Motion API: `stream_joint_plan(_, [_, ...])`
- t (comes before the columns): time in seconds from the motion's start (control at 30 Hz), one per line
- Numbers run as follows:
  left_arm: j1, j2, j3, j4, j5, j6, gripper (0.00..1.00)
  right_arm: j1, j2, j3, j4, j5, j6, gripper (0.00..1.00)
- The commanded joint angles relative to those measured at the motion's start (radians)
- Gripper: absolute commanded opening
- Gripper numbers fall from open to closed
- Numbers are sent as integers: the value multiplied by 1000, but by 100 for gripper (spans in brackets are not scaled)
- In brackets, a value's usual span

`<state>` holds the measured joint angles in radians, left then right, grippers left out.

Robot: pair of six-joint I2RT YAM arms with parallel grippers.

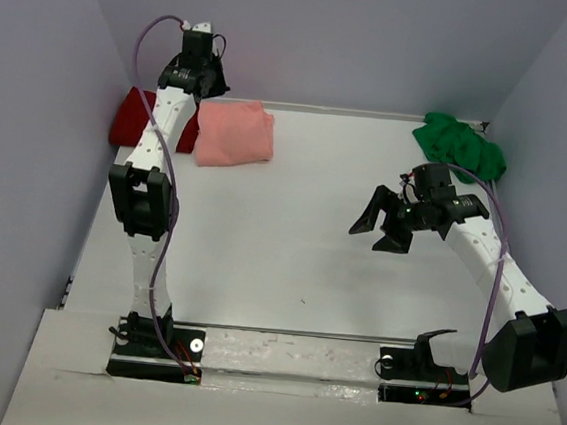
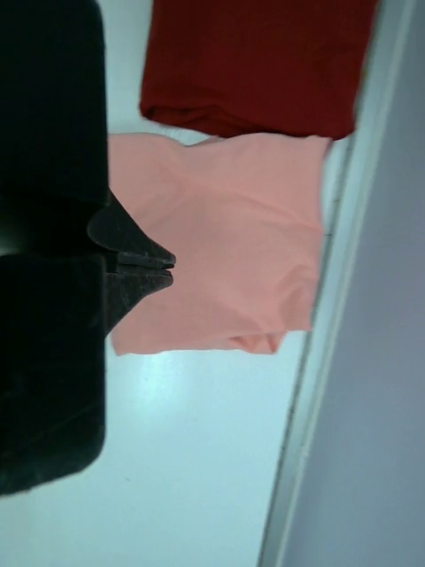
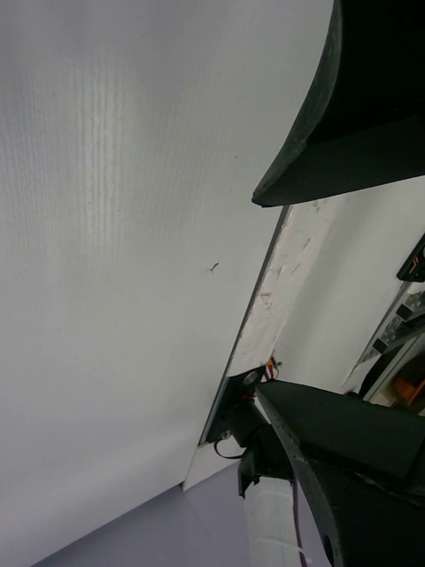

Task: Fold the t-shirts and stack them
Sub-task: Put the neatly folded tshirt into the corner of the board with the left arm

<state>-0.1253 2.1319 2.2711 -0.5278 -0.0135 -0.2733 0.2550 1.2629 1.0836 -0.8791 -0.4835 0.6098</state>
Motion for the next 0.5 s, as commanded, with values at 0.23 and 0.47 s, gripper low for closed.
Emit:
stream_joint_plan(0.23, [-19, 34, -206, -259, 78, -89, 0, -3, 16, 27, 45, -18, -13, 84])
stream_joint_plan(0.47, [-31, 66, -242, -276, 95, -95, 0, -3, 15, 21, 51, -18, -12, 84])
